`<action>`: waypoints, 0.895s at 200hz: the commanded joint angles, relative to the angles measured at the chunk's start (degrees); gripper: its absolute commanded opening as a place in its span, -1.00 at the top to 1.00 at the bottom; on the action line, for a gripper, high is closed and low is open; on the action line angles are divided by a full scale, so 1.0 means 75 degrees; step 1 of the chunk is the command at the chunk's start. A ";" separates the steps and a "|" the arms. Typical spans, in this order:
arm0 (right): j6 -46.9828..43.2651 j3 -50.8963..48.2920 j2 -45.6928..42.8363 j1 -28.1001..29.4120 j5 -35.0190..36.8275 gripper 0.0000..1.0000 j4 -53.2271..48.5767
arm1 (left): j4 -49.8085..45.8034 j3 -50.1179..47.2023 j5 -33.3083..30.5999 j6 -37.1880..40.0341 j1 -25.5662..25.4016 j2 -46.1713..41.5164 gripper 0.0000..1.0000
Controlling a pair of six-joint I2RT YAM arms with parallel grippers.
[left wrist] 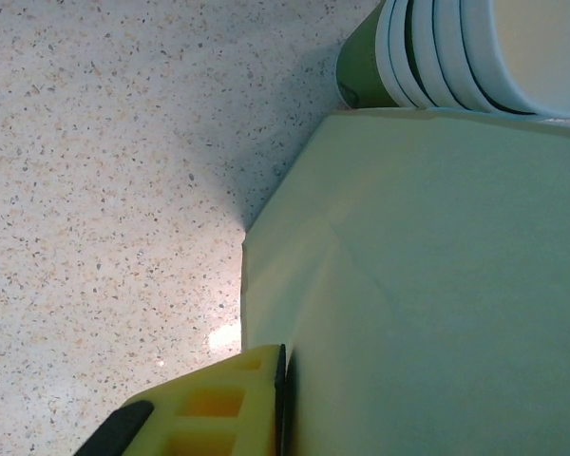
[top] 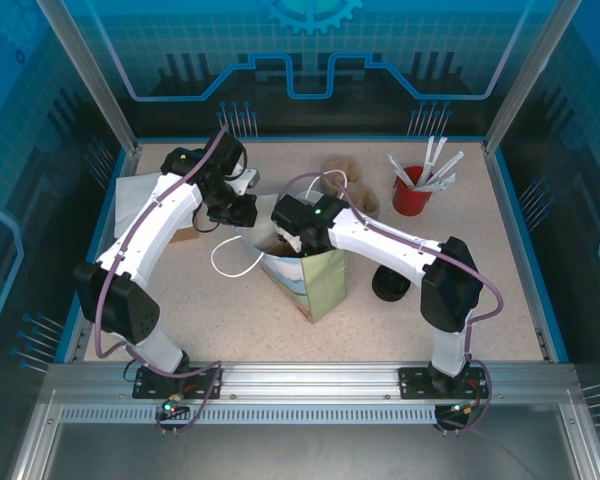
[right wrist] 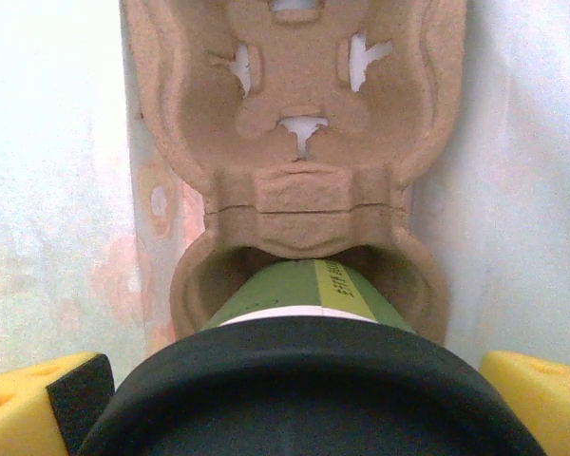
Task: Pack the takeout coffee
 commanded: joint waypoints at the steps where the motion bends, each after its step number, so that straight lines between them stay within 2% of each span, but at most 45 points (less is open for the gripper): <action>1: 0.0230 0.0276 -0.0108 -0.0188 -0.0173 -1.00 -0.0329 | -0.0004 0.0095 0.0011 0.0119 -0.0053 -0.0307 0.77; 179: 0.0321 0.1711 0.0394 -0.0274 -0.0156 -1.00 -0.0922 | -0.0133 0.0279 -0.0373 0.0042 -0.0287 -0.0225 0.77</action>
